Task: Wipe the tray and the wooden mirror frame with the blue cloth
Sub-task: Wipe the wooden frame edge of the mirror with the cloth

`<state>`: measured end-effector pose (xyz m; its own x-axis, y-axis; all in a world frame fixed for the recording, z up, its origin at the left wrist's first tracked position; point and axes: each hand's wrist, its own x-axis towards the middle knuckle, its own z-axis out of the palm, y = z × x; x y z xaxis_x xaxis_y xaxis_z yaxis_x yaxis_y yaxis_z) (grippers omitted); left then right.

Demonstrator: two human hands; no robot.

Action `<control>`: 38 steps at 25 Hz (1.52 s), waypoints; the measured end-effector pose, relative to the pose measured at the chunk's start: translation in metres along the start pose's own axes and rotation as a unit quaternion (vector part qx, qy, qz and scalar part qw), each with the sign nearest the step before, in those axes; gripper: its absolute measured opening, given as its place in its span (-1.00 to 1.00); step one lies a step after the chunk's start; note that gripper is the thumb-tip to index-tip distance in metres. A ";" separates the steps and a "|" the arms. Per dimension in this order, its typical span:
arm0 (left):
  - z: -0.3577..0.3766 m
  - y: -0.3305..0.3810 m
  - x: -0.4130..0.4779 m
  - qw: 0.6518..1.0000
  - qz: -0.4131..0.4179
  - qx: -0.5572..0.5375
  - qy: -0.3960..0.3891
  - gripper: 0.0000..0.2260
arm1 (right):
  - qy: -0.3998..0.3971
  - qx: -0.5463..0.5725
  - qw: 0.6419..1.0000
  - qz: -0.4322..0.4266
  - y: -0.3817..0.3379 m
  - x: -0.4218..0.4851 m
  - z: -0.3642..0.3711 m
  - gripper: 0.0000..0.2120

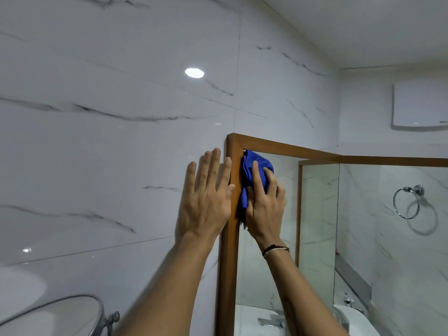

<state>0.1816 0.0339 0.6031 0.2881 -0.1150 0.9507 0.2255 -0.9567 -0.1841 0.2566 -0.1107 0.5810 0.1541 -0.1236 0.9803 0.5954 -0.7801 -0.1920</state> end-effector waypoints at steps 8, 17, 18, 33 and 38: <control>0.010 0.001 -0.006 1.000 0.003 -0.001 0.025 -0.39 | -0.024 0.073 0.996 -0.053 0.040 0.031 0.025 -0.42; 0.014 0.003 -0.013 0.999 0.006 -0.038 0.027 -0.42 | 0.007 0.194 0.980 0.034 0.023 0.028 0.035 -0.43; 0.014 0.001 -0.015 0.999 0.013 -0.032 0.028 -0.42 | 0.011 0.213 0.969 0.125 0.024 0.034 0.031 -0.42; 0.031 0.001 -0.018 0.995 0.026 -0.058 0.082 -0.41 | -0.006 0.266 0.963 0.036 0.017 0.033 0.034 -0.43; 0.034 0.003 -0.016 0.994 0.017 -0.058 0.095 -0.42 | -0.029 0.237 0.970 -0.052 0.000 0.021 0.034 -0.42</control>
<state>0.2092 0.0422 0.5785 0.1110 -0.1846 0.9765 0.1077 -0.9746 -0.1965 0.2867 -0.0928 0.6000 0.1092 -0.0134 0.9939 0.9040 -0.4145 -0.1049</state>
